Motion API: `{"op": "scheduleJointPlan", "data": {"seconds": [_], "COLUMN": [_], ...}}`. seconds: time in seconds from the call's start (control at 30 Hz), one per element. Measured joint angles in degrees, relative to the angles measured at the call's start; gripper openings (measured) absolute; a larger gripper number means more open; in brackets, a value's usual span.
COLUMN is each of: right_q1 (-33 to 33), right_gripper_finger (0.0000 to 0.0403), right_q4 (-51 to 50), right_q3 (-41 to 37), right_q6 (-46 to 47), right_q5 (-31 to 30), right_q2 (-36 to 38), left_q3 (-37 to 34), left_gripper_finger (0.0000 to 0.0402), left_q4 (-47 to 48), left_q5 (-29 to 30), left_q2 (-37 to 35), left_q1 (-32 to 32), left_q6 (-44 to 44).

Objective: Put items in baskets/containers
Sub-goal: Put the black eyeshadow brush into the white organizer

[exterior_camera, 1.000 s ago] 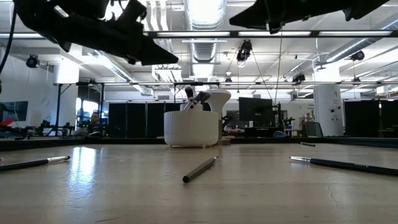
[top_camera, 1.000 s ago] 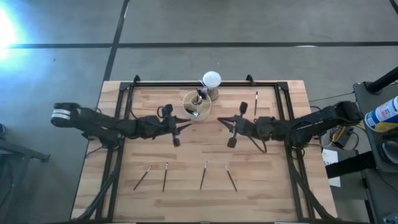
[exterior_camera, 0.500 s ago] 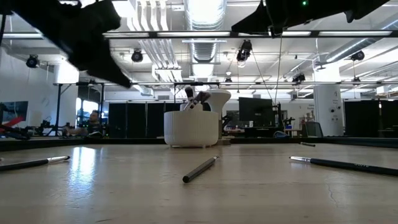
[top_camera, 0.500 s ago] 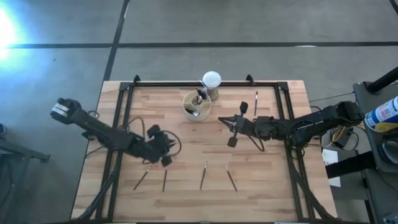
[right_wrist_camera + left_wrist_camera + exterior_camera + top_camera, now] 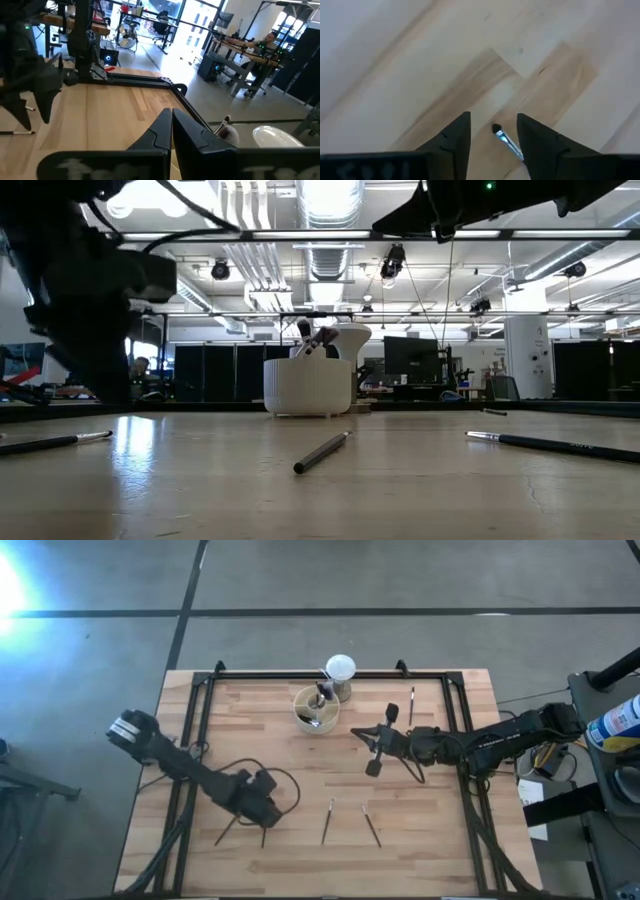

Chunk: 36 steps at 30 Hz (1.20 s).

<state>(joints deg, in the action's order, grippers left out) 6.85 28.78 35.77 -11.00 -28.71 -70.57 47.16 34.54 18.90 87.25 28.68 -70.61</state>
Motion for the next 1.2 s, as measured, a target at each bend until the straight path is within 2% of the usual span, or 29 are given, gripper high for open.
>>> {"op": "scheduleJointPlan", "data": {"seconds": [0.13,0.53,0.77,0.93,1.13,1.2], "right_q1": [0.0,0.0,0.0,0.02,0.02,0.02], "right_gripper_finger": [0.0008,0.0008,0.0008,0.0008,0.0008,0.0008], "right_q4": [-0.06,-0.38,-0.37,-0.37,-0.33,-0.34], "right_q3": [-0.12,-1.14,-1.29,-1.31,-1.31,-1.31], "right_q6": [0.31,1.02,2.05,2.08,2.08,2.06], "right_q5": [0.02,0.03,0.12,0.22,0.22,0.2], "right_q2": [0.0,-0.02,-0.02,-0.02,-0.02,-0.02], "left_q3": [1.01,1.58,1.58,1.61,1.47,1.46], "left_gripper_finger": [0.0158,0.0158,0.0151,0.0107,0.0015,0.0006], "left_q4": [3.26,2.35,0.16,1.38,2.46,2.56], "left_q5": [-1.19,-2.52,-2.78,-3.55,-4.03,-3.67], "left_q2": [1.65,2.82,6.34,7.82,8.12,7.95], "left_q1": [0.01,-0.01,0.0,-0.01,-0.08,-0.06], "left_q6": [-3.81,-9.35,-8.97,-8.7,-6.6,-5.55]}}
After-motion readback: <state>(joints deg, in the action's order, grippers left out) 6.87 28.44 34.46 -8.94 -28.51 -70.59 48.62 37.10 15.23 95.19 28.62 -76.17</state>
